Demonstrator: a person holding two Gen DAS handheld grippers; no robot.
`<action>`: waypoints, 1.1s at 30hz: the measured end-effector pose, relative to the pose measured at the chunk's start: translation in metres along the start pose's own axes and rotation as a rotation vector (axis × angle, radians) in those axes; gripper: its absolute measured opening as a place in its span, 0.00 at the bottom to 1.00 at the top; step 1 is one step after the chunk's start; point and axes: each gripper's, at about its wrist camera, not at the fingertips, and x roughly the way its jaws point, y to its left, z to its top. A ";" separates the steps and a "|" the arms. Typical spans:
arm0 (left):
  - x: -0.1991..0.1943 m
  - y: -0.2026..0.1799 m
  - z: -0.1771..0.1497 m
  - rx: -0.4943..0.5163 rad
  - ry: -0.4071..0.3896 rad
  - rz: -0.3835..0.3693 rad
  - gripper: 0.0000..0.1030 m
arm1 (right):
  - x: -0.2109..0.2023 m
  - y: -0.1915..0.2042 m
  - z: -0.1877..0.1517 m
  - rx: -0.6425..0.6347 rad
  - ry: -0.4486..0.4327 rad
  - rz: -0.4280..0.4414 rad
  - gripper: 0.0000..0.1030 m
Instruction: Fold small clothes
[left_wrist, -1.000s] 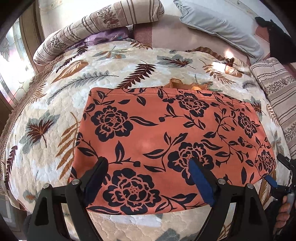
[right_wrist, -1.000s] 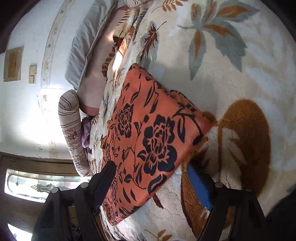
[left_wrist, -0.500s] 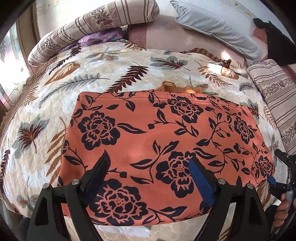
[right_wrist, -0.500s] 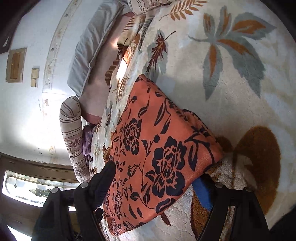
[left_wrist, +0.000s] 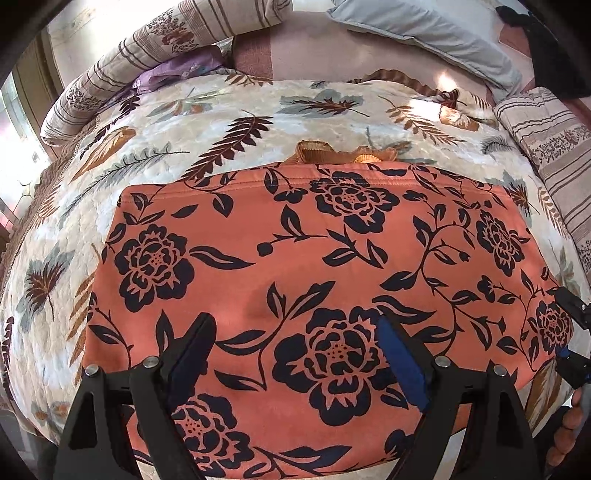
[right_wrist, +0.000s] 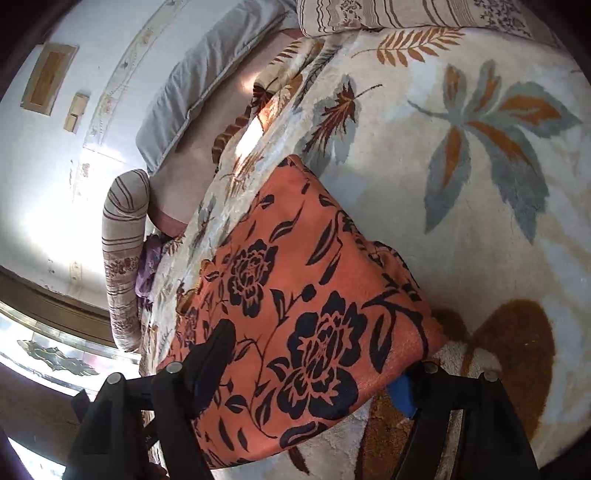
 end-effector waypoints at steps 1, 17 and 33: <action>0.001 0.000 0.000 -0.001 0.003 -0.003 0.86 | 0.002 -0.004 0.000 0.017 0.007 0.012 0.74; 0.017 -0.006 0.000 0.021 0.045 0.016 0.86 | 0.008 -0.015 0.006 0.055 0.044 -0.008 0.45; 0.016 -0.001 0.001 0.022 0.046 0.021 0.88 | 0.017 0.001 0.007 -0.021 0.085 -0.085 0.27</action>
